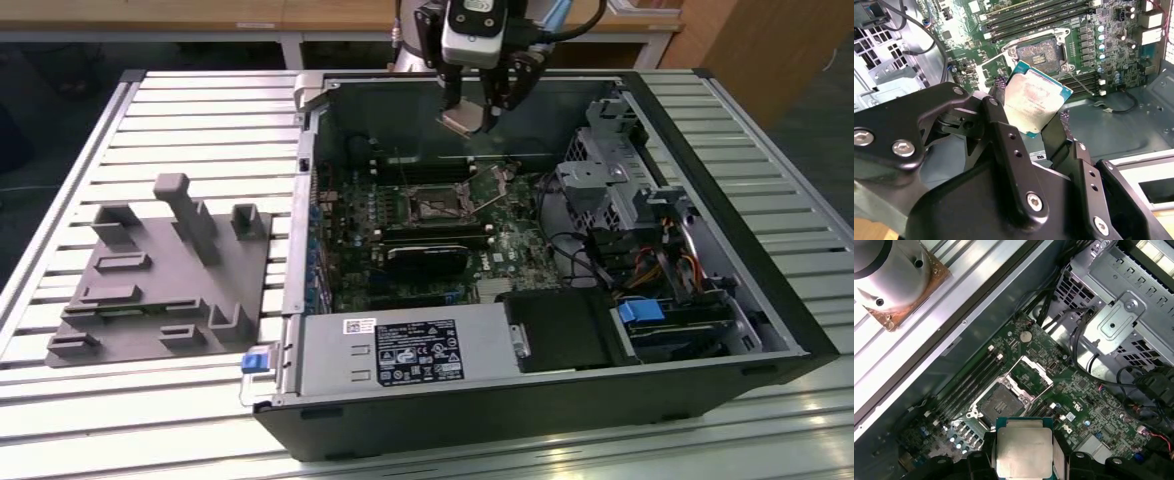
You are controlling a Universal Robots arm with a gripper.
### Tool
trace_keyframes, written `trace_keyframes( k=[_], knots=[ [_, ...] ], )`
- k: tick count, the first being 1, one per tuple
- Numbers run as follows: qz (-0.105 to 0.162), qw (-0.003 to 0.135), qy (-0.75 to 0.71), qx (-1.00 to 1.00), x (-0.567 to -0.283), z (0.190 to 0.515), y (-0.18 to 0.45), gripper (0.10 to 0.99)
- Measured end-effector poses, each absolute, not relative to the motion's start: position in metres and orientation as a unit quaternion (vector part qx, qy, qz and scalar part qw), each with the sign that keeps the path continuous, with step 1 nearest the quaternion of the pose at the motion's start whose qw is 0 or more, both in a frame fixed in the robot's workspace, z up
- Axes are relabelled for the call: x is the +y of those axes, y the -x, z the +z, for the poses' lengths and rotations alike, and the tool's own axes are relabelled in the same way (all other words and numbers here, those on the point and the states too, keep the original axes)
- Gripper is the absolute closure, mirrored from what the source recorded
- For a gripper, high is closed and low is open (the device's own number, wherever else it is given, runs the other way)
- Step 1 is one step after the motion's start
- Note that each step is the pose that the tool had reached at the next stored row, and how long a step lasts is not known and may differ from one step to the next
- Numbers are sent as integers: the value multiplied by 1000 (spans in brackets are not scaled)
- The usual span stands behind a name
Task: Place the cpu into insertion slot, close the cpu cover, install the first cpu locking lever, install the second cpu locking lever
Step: 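Place the cpu into insertion slot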
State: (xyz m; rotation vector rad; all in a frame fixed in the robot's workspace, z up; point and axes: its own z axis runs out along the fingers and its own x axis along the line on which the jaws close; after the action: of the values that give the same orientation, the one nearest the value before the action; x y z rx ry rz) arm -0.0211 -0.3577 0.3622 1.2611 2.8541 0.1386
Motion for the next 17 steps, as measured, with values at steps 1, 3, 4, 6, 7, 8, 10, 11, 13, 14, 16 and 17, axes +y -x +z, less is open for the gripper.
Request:
trace_keyframes(
  k=[1, 3, 4, 6, 7, 8, 10, 11, 13, 14, 16, 17],
  knots=[
    [44, 9, -406, 913, -358, 362, 21, 549],
    [44, 9, -411, 910, -358, 362, 21, 549],
    [44, 10, -414, 909, -358, 362, 21, 549],
    [44, 10, -419, 907, -358, 362, 21, 549],
    [44, 10, -421, 906, -358, 362, 21, 549],
    [44, 10, -423, 905, -358, 361, 21, 549],
    [44, 10, -429, 902, -358, 361, 21, 549],
    [44, 10, -432, 901, -358, 361, 21, 549],
    [44, 11, -439, 897, -358, 361, 21, 549],
    [44, 11, -443, 895, -358, 360, 21, 549],
    [44, 11, -453, 891, -358, 360, 21, 549],
    [44, 12, -458, 888, -358, 360, 21, 549]
  ],
)
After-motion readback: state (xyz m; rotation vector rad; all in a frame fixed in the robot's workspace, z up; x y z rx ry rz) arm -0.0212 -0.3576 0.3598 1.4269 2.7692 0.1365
